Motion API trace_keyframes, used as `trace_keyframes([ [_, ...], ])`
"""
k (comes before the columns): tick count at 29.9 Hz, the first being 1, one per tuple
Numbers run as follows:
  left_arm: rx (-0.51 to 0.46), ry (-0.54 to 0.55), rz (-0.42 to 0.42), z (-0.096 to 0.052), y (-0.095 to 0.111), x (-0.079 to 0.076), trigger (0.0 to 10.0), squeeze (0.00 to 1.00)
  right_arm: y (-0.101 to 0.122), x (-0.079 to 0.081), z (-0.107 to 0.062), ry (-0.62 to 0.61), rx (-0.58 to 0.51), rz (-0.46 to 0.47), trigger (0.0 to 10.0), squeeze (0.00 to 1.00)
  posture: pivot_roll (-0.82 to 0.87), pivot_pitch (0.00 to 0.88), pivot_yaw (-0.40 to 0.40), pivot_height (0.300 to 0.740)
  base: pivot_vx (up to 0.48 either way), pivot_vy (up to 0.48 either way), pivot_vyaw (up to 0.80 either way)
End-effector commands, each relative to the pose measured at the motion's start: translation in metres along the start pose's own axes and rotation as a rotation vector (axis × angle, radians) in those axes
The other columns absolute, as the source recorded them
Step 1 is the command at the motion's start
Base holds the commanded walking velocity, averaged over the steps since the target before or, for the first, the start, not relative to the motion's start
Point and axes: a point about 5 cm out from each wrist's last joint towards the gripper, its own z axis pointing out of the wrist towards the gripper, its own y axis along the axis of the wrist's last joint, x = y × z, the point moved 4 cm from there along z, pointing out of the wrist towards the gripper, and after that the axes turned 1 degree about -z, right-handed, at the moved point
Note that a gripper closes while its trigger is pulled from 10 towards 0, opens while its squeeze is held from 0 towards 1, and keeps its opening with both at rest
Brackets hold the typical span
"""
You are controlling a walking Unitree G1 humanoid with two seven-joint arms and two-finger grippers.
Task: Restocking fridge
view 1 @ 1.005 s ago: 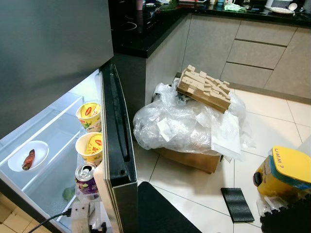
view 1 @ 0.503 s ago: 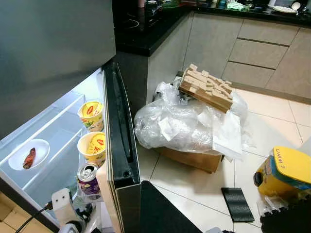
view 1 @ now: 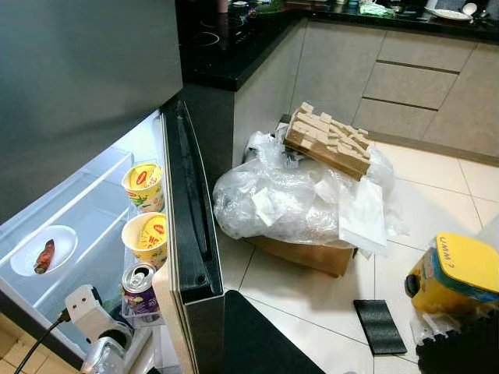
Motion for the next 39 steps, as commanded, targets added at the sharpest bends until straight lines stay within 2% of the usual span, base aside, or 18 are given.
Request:
trace_keyframes([
  [1, -0.059, -0.027, -0.005, 0.004, 0.017, -0.002, 10.0, 0.0, 0.0, -0.001, 0.0, -0.001, -0.006, 0.011, 10.0, 0.0, -0.08, 0.0, -0.015, 0.74, 0.0, 0.0, 0.0],
  [8, -0.134, -0.155, -0.045, 0.012, 0.034, -0.027, 10.0, 0.0, 0.004, 0.006, 0.001, 0.006, -0.009, 0.007, 10.0, 0.0, -0.08, 0.0, -0.016, 0.74, 0.0, 0.0, 0.0],
  [12, -0.138, -0.217, -0.036, 0.014, 0.036, -0.039, 10.0, 0.0, 0.007, 0.011, 0.002, 0.011, -0.014, 0.007, 10.0, 0.0, -0.08, 0.0, -0.017, 0.74, 0.0, 0.0, 0.0],
  [14, -0.083, -0.266, 0.056, 0.015, 0.028, -0.048, 10.0, 0.0, 0.008, 0.013, 0.002, 0.012, -0.015, 0.005, 10.0, 0.0, -0.08, 0.0, -0.017, 0.74, 0.0, 0.0, 0.0],
  [15, -0.083, -0.266, 0.056, 0.015, 0.028, -0.048, 10.0, 0.0, 0.008, 0.013, 0.002, 0.012, -0.015, 0.005, 10.0, 0.0, -0.08, 0.0, -0.017, 0.74, 0.0, 0.0, 0.0],
  [16, -0.032, -0.282, 0.13, 0.014, 0.019, -0.051, 10.0, 0.0, 0.009, 0.013, 0.002, 0.012, -0.015, 0.006, 10.0, 0.0, -0.08, 0.0, -0.017, 0.74, 0.0, 0.0, 0.0],
  [17, 0.053, -0.298, 0.242, 0.011, 0.002, -0.051, 10.0, 0.0, 0.01, 0.012, 0.002, 0.012, -0.016, 0.005, 10.0, 0.0, -0.08, 0.0, -0.013, 0.74, 0.0, 0.0, 0.0],
  [18, 0.053, -0.298, 0.242, 0.011, 0.002, -0.051, 10.0, 0.0, 0.01, 0.012, 0.002, 0.012, -0.016, 0.005, 10.0, 0.0, -0.08, 0.0, -0.013, 0.74, 0.0, 0.0, 0.0],
  [20, 0.084, -0.301, 0.28, 0.009, -0.004, -0.05, 10.0, 0.0, 0.01, 0.012, 0.002, 0.012, -0.017, 0.005, 10.0, 0.0, -0.08, 0.0, -0.013, 0.74, 0.0, 0.0, 0.0],
  [21, 0.172, -0.286, 0.393, 0.003, -0.022, -0.042, 10.0, 0.0, 0.011, 0.01, 0.001, 0.008, -0.019, 0.007, 10.0, 0.0, -0.08, 0.0, -0.01, 0.74, 0.0, 0.0, 0.0],
  [22, 0.172, -0.286, 0.393, 0.003, -0.022, -0.042, 10.0, 0.0, 0.011, 0.01, 0.001, 0.008, -0.019, 0.007, 10.0, 0.0, -0.08, 0.0, -0.01, 0.74, 0.0, 0.0, 0.0],
  [23, 0.201, -0.275, 0.437, 0.001, -0.028, -0.038, 10.0, 0.0, 0.012, 0.009, 0.001, 0.007, -0.02, 0.008, 10.0, 0.0, -0.08, 0.0, -0.01, 0.74, 0.0, 0.0, 0.0],
  [27, 0.221, -0.259, 0.461, -0.002, -0.032, -0.033, 10.0, 0.0, 0.012, 0.008, 0.001, 0.006, -0.02, 0.009, 10.0, 0.0, -0.08, 0.0, -0.009, 0.74, 0.0, 0.0, 0.0],
  [30, 0.238, -0.183, 0.508, -0.004, -0.032, -0.017, 10.0, 0.0, 0.008, 0.005, 0.001, 0.001, -0.015, 0.008, 10.0, 0.0, -0.07, 0.0, -0.015, 0.74, 0.0, 0.0, 0.0],
  [33, 0.247, -0.15, 0.553, -0.005, -0.032, -0.011, 10.0, 0.0, 0.006, 0.005, 0.001, -0.001, -0.013, 0.006, 10.0, 0.0, -0.07, 0.0, -0.018, 0.74, 0.0, 0.0, 0.0],
  [37, 0.245, -0.131, 0.565, -0.005, -0.031, -0.008, 10.0, 0.0, 0.006, 0.006, 0.001, -0.002, -0.014, 0.005, 10.0, 0.0, -0.07, 0.0, -0.017, 0.74, 0.0, 0.0, 0.0],
  [38, 0.218, -0.092, 0.548, -0.004, -0.024, -0.003, 10.0, 0.0, 0.006, 0.008, 0.002, -0.002, -0.015, 0.005, 10.0, 0.0, -0.07, 0.0, -0.015, 0.74, 0.0, 0.0, 0.0],
  [39, 0.167, -0.046, 0.46, -0.002, -0.014, 0.0, 10.0, 0.0, 0.006, 0.01, 0.002, -0.002, -0.016, 0.006, 10.0, 0.0, -0.07, 0.0, -0.015, 0.74, 0.0, 0.0, 0.0],
])
